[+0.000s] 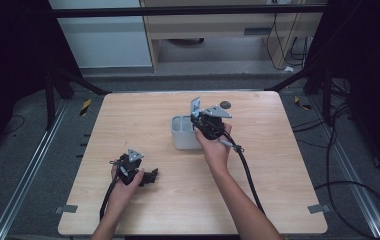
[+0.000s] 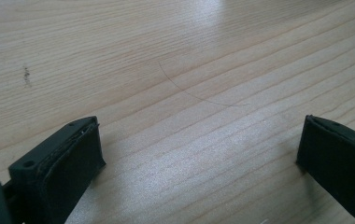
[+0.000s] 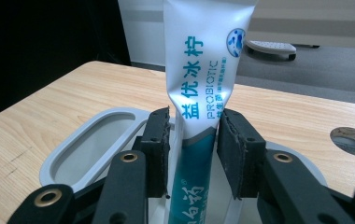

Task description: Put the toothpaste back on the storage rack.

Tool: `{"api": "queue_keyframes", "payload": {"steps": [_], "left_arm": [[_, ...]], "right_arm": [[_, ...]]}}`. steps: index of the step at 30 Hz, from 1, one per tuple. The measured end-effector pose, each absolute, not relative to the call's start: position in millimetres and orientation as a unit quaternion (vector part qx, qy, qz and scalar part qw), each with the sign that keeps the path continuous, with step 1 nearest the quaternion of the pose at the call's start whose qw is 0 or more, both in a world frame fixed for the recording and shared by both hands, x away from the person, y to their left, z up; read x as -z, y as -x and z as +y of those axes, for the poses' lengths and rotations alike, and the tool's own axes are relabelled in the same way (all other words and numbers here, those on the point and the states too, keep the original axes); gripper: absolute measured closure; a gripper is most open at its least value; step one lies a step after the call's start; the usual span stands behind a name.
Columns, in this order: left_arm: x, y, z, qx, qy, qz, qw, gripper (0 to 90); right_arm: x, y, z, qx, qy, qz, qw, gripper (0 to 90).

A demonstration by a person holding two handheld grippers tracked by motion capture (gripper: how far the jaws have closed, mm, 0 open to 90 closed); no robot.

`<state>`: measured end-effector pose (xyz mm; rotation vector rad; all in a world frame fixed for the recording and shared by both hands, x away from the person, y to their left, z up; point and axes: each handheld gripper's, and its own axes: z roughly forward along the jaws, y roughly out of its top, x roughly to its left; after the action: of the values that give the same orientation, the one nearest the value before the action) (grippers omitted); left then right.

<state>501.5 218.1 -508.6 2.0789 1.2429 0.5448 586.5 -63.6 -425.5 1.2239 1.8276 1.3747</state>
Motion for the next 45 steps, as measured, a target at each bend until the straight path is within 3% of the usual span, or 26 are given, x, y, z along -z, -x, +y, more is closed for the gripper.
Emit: {"api": "queue_keyframes", "payload": {"steps": [31,45], "left_arm": [[509,-501,218,-0.208,-0.792,0.474,0.323,0.0],[509,-501,218,-0.208,-0.792,0.474,0.324,0.0]], "right_arm": [[421,-578,-67,-0.512,-0.450,0.680,0.269,59.7],[411,-567,-70,-0.503,-0.440,0.692,0.274,42.7]]}}
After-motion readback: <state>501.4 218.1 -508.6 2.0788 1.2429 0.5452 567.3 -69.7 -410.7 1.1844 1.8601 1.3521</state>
